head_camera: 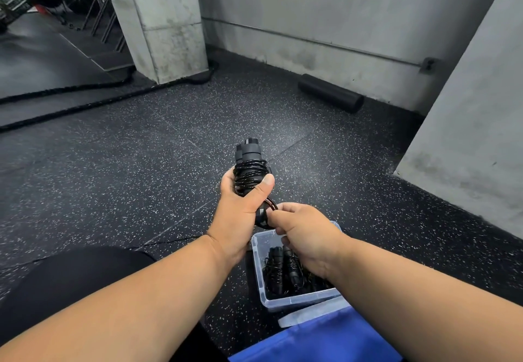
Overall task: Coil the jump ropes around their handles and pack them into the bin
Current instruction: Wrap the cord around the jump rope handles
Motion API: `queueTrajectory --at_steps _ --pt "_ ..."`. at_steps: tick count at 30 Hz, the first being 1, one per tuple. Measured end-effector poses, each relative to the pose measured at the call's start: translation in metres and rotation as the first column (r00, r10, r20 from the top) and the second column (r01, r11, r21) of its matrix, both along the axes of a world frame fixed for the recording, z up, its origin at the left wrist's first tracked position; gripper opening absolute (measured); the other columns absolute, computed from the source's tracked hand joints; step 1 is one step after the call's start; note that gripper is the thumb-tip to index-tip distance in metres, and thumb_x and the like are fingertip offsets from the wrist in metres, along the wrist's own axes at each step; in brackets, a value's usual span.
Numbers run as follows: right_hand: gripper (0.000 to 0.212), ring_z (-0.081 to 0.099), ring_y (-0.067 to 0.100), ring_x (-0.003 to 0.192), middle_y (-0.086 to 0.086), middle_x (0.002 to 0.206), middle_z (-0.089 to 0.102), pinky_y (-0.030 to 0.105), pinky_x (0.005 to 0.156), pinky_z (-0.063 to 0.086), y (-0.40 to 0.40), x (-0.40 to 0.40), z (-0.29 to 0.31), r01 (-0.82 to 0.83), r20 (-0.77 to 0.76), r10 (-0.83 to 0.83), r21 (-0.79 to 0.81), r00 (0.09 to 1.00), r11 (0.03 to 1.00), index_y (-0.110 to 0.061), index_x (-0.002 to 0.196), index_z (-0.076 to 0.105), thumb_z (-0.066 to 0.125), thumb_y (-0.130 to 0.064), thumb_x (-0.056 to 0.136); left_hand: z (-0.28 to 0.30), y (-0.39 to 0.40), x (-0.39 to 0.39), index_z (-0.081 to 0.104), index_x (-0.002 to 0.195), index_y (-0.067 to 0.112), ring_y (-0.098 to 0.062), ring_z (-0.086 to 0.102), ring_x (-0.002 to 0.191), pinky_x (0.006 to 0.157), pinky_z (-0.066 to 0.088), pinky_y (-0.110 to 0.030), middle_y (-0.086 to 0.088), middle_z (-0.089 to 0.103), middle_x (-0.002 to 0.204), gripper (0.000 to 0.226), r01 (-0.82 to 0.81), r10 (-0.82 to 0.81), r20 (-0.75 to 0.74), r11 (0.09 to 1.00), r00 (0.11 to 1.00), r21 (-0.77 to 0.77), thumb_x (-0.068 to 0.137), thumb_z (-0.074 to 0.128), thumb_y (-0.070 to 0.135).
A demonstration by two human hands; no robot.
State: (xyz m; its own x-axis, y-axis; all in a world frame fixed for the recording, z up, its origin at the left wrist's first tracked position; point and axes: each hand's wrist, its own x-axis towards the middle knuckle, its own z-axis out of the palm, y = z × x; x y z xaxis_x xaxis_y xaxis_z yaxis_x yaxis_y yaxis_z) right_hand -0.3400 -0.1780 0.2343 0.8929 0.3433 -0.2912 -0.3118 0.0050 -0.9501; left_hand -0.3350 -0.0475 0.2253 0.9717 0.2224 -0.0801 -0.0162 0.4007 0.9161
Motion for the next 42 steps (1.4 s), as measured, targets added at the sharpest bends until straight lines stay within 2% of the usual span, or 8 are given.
queueTrajectory --at_steps 11,19,21,25,27,32,36,42 --pt "0.020 0.047 0.006 0.068 0.000 0.077 0.058 0.022 0.068 0.039 0.000 0.004 0.010 -0.137 0.154 0.145 -0.063 0.977 0.989 -0.015 0.084 0.063 0.062 0.004 0.092 -0.006 0.007 0.010 0.048 0.142 0.022 -0.020 0.065 0.096 0.093 0.057 -0.044 -0.006 0.068 0.111 0.074 -0.013 0.013 -0.016 1.000 1.000 -0.004 0.080 0.087 0.034" --pt "0.035 0.047 0.004 0.062 -0.007 0.073 0.054 0.022 0.063 0.045 0.000 0.002 0.009 0.099 0.373 -0.027 -0.176 0.927 0.979 -0.015 0.097 0.058 0.088 -0.010 0.079 -0.002 0.010 0.007 0.051 0.136 0.021 -0.020 0.065 0.083 0.069 0.056 -0.036 -0.007 0.065 0.103 0.052 -0.027 0.018 -0.095 0.995 0.995 -0.099 0.093 0.078 0.033" --pt "0.029 0.049 0.002 0.063 -0.015 0.074 0.055 0.022 0.066 0.048 0.000 0.000 0.008 0.143 0.543 0.023 -0.261 0.839 0.955 -0.020 0.090 0.059 0.085 -0.014 0.082 -0.001 0.008 0.006 0.051 0.135 0.021 -0.017 0.065 0.079 0.069 0.056 -0.035 -0.006 0.065 0.100 0.051 -0.031 0.019 -0.099 0.992 0.995 -0.120 0.093 0.078 0.033" --pt "0.015 0.059 0.008 0.087 -0.010 0.097 0.061 0.029 0.081 0.051 -0.002 -0.004 0.005 0.329 0.858 0.273 -0.434 0.436 0.838 -0.027 0.099 0.073 0.075 -0.027 0.084 0.001 0.006 0.005 0.050 0.134 0.020 -0.015 0.063 0.077 0.067 0.055 -0.033 -0.005 0.063 0.096 0.069 -0.026 0.014 -0.074 0.987 0.997 -0.158 0.080 0.089 0.039" --pt "0.021 0.060 0.010 0.092 -0.007 0.101 0.061 0.024 0.086 0.049 0.000 -0.007 0.004 0.367 0.886 0.254 -0.402 0.388 0.839 -0.022 0.097 0.074 0.075 -0.033 0.080 0.001 0.004 0.003 0.049 0.138 0.019 -0.017 0.064 0.083 0.075 0.057 -0.036 -0.004 0.064 0.099 0.077 -0.030 0.020 -0.065 0.987 0.998 -0.156 0.076 0.092 0.040" --pt "0.006 0.058 0.003 0.105 -0.015 0.107 0.057 0.019 0.098 0.042 0.006 -0.005 0.002 0.375 0.807 0.100 -0.375 0.582 0.848 -0.034 0.078 0.074 0.077 -0.039 0.079 -0.003 0.005 0.004 0.052 0.133 0.023 -0.020 0.066 0.089 0.090 0.058 -0.045 -0.007 0.064 0.106 0.069 -0.012 0.003 -0.059 0.986 0.998 -0.164 0.078 0.089 0.042" --pt "0.023 0.056 -0.004 0.101 -0.014 0.103 0.058 0.006 0.088 0.035 0.010 -0.008 0.008 0.320 0.687 0.041 -0.389 0.726 0.864 -0.029 0.063 0.065 0.078 -0.020 0.079 -0.004 0.004 0.006 0.049 0.138 0.022 -0.017 0.065 0.084 0.079 0.059 -0.039 -0.006 0.064 0.102 0.074 -0.025 0.017 -0.064 0.991 0.998 -0.133 0.077 0.087 0.040" --pt "0.024 0.044 0.018 0.076 0.007 0.081 0.053 0.037 0.075 0.037 -0.005 0.005 0.030 0.023 0.274 -0.017 -0.018 0.962 1.000 -0.002 0.076 0.059 0.061 -0.025 0.077 -0.004 0.026 0.022 0.043 0.143 0.025 -0.010 0.064 0.069 0.056 0.054 -0.027 -0.002 0.066 0.104 0.062 -0.120 0.106 -0.178 0.991 0.978 -0.066 0.093 0.079 0.025"
